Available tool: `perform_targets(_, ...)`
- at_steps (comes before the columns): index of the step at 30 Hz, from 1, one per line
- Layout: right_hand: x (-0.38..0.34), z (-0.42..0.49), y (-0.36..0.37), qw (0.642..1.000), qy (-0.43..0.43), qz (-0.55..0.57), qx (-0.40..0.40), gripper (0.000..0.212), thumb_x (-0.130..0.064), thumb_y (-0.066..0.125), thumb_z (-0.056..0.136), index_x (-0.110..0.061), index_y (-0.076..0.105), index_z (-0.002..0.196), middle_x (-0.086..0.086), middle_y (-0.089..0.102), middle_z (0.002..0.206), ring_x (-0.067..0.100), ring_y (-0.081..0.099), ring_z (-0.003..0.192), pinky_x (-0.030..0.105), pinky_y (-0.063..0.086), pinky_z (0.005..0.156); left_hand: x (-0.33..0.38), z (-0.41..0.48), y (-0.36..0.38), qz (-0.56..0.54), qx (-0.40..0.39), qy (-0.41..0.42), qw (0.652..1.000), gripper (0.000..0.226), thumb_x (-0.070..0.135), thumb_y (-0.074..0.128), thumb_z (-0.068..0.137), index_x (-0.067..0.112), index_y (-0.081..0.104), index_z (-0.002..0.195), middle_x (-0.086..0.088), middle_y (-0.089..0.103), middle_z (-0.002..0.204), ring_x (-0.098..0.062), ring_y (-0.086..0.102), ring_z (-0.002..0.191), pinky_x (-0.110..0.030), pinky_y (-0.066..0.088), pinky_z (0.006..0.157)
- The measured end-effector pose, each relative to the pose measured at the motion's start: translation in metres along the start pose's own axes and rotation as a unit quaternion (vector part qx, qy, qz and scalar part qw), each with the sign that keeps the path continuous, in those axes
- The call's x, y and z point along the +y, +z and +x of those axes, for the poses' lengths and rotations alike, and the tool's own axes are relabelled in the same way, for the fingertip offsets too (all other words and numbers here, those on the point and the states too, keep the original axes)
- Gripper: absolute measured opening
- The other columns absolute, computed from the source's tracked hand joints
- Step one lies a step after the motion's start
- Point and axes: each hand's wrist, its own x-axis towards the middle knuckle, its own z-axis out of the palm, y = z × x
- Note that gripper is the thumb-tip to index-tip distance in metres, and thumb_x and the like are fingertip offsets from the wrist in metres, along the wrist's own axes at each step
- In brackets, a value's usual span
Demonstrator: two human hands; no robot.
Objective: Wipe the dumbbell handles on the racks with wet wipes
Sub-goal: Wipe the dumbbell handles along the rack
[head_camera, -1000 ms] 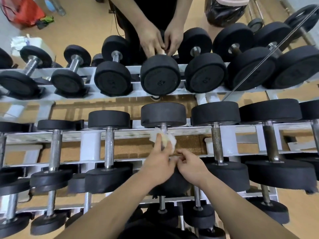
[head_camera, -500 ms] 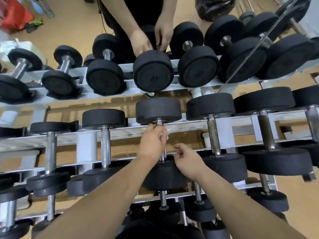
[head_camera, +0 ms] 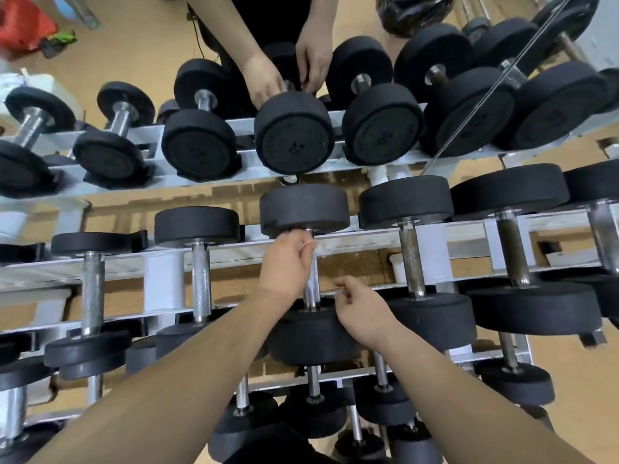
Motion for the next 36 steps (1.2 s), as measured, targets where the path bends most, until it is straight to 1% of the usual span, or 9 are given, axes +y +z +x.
perform_targets(3,0.001,-0.002,0.000,1.000,-0.003,-0.002,0.006,0.037,-0.023,0.047,0.103,-0.019,0.056,0.139,-0.002,0.065,0.109,0.015,0.059,0.094,0.023,0.040,0.082,-0.004,-0.022,0.010,-0.008,-0.024,-0.017,1.000,0.010,0.027,0.065,0.098,0.019,0.069,0.094,0.003,0.067,0.090,-0.016,0.059,0.082,-0.028,0.043,0.071)
perform_targets(8,0.004,-0.002,-0.001,1.000,-0.015,0.003,0.007,0.034,-0.022,0.048,0.103,-0.018,0.059,0.135,0.001,0.067,0.113,0.019,0.061,0.100,0.024,0.041,0.084,-0.001,-0.034,-0.004,0.050,-0.220,-0.056,0.973,0.018,0.019,0.075,0.084,0.025,0.077,0.067,0.010,0.073,0.074,-0.007,0.067,0.076,-0.021,0.050,0.067)
perform_targets(14,0.006,-0.005,-0.008,0.999,-0.027,0.004,-0.020,0.041,-0.032,0.046,0.105,-0.023,0.052,0.145,0.000,0.064,0.129,0.015,0.061,0.112,0.023,0.043,0.091,0.022,0.003,-0.005,-0.013,-0.040,-0.078,0.996,0.013,0.027,0.068,0.097,0.020,0.073,0.087,0.007,0.068,0.085,-0.014,0.065,0.077,-0.021,0.045,0.065)
perform_targets(16,0.007,-0.005,-0.010,0.999,-0.023,0.016,-0.026,0.044,-0.033,0.047,0.105,-0.024,0.049,0.147,0.000,0.063,0.134,0.015,0.060,0.116,0.023,0.044,0.095,0.022,0.001,0.004,-0.009,-0.008,-0.084,0.996,0.012,0.030,0.068,0.097,0.019,0.073,0.095,0.003,0.066,0.092,-0.018,0.064,0.083,-0.026,0.049,0.074)
perform_targets(23,0.001,-0.004,-0.014,0.998,0.003,0.056,-0.032,0.040,-0.023,0.048,0.104,-0.021,0.053,0.143,-0.001,0.063,0.130,0.013,0.058,0.110,0.022,0.044,0.087,0.012,-0.038,0.003,0.088,-0.187,-0.053,0.977,0.016,0.021,0.074,0.086,0.020,0.080,0.071,0.002,0.074,0.072,-0.013,0.065,0.069,-0.022,0.047,0.064)
perform_targets(26,-0.009,0.002,-0.017,0.992,0.022,0.125,-0.020,0.032,-0.022,0.049,0.104,-0.020,0.057,0.135,-0.003,0.065,0.121,0.014,0.064,0.101,0.020,0.047,0.078,0.019,-0.015,0.000,0.084,-0.102,-0.033,0.991,0.018,0.018,0.064,0.092,0.021,0.079,0.083,0.003,0.069,0.084,-0.018,0.064,0.076,-0.025,0.046,0.069)
perform_targets(30,-0.023,0.012,-0.016,0.978,0.049,0.203,-0.009,0.028,-0.025,0.053,0.102,-0.021,0.066,0.126,-0.002,0.069,0.116,0.016,0.065,0.107,0.037,0.053,0.101,0.020,-0.008,0.008,0.047,-0.001,-0.018,0.999,0.010,0.021,0.067,0.095,0.018,0.076,0.094,-0.003,0.068,0.100,-0.022,0.063,0.090,-0.029,0.046,0.081)
perform_targets(34,-0.027,0.012,-0.009,0.966,0.098,0.237,-0.013,0.021,-0.013,0.054,0.098,-0.006,0.074,0.098,0.012,0.075,0.097,0.021,0.067,0.089,0.047,0.056,0.092,0.004,-0.035,0.003,0.032,-0.155,-0.041,0.987,0.017,0.017,0.068,0.089,0.027,0.074,0.077,0.011,0.070,0.083,-0.012,0.065,0.083,-0.026,0.050,0.076)
perform_targets(36,-0.030,0.009,-0.006,0.965,0.100,0.243,0.005,0.018,-0.014,0.057,0.098,-0.008,0.073,0.094,0.016,0.075,0.098,0.028,0.070,0.094,0.047,0.056,0.092,-0.001,-0.042,-0.006,-0.021,-0.194,-0.055,0.979,0.011,0.021,0.069,0.089,0.030,0.075,0.091,0.017,0.069,0.079,-0.007,0.064,0.081,-0.022,0.049,0.074)
